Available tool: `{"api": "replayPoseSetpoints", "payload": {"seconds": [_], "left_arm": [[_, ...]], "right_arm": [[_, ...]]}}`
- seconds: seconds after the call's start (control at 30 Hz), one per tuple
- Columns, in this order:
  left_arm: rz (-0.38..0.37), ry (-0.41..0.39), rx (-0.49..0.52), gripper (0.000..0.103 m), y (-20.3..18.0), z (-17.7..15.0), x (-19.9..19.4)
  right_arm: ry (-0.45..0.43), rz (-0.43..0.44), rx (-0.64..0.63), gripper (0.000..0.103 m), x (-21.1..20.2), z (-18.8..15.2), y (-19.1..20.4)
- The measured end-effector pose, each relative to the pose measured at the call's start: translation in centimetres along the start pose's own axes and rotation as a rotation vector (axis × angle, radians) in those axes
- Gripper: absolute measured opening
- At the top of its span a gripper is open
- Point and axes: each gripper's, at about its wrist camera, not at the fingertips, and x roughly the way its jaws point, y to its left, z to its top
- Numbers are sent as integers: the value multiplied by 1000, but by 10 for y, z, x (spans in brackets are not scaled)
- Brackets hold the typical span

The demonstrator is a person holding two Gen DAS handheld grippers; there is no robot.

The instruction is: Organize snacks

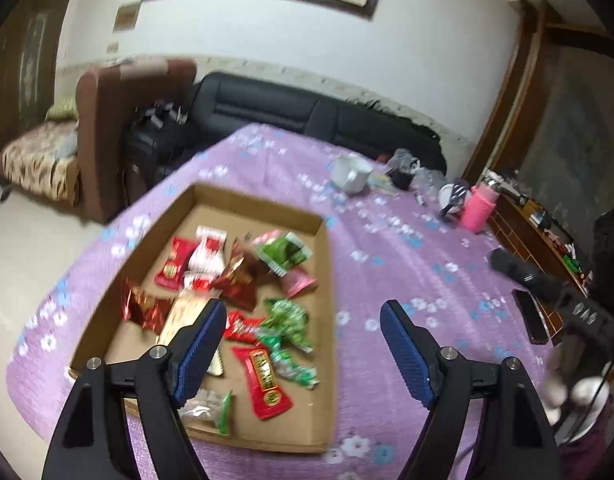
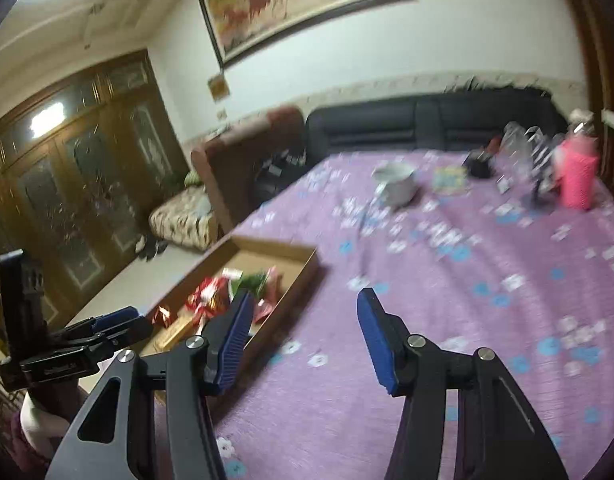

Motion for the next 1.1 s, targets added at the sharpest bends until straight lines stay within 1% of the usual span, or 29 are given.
{"api": "replayPoseSetpoints", "payload": {"seconds": [0.07,0.13,0.2,0.3,0.33,0.4,0.5,0.53,0.57,0.6,0.67,0.7,0.73,0.77,0.83,0.87,0.9,0.93,1.0,1.03,1.1], "left_arm": [[-8,-35,13,89,-10,5,-11],[-25,-79,27,89,-20,10,-24],[-44,-111,36,90,-29,15,-33],[-90,-157,52,92,-44,22,-45],[-109,-173,58,93,-50,25,-47],[-144,-189,64,94,-60,29,-49],[-195,-203,73,95,-77,37,-44],[-210,-204,79,95,-84,40,-41],[-224,-203,85,95,-90,42,-38],[-240,-200,92,95,-97,44,-34],[-261,-193,105,95,-110,44,-29],[-272,-189,114,95,-116,44,-26],[-278,-185,122,95,-120,43,-24],[-284,-176,133,95,-124,41,-22],[-283,-161,151,95,-129,36,-20],[-276,-154,158,95,-129,33,-19],[-267,-150,162,95,-128,31,-19],[-256,-149,163,95,-125,29,-20],[-224,-140,160,95,-118,27,-20],[-204,-136,159,95,-115,25,-20],[-161,-133,153,95,-106,21,-20]], "right_arm": [[-54,-43,-26,53,-36,13,-10],[-104,-99,-57,53,-77,25,-20],[-158,-163,-78,54,-134,42,-32],[-214,-249,-75,54,-206,63,-48],[-248,-303,-71,54,-244,73,-53],[-293,-402,-67,59,-301,86,-58],[-335,-578,-82,60,-373,105,-58],[-356,-695,-112,60,-405,115,-53],[-378,-783,-134,63,-428,124,-48],[-394,-833,-143,70,-444,129,-45],[-442,-942,-164,77,-482,144,-36],[-463,-981,-165,77,-494,147,-33],[-476,-997,-158,77,-499,149,-33],[-480,-991,-150,78,-499,148,-34],[-472,-940,-140,83,-484,140,-41],[-440,-905,-137,84,-460,131,-48],[-409,-888,-139,84,-445,124,-55],[-353,-859,-154,84,-411,112,-63],[-290,-804,-188,84,-359,90,-69],[-240,-735,-206,84,-317,70,-68],[-169,-620,-205,84,-263,45,-69]]}}
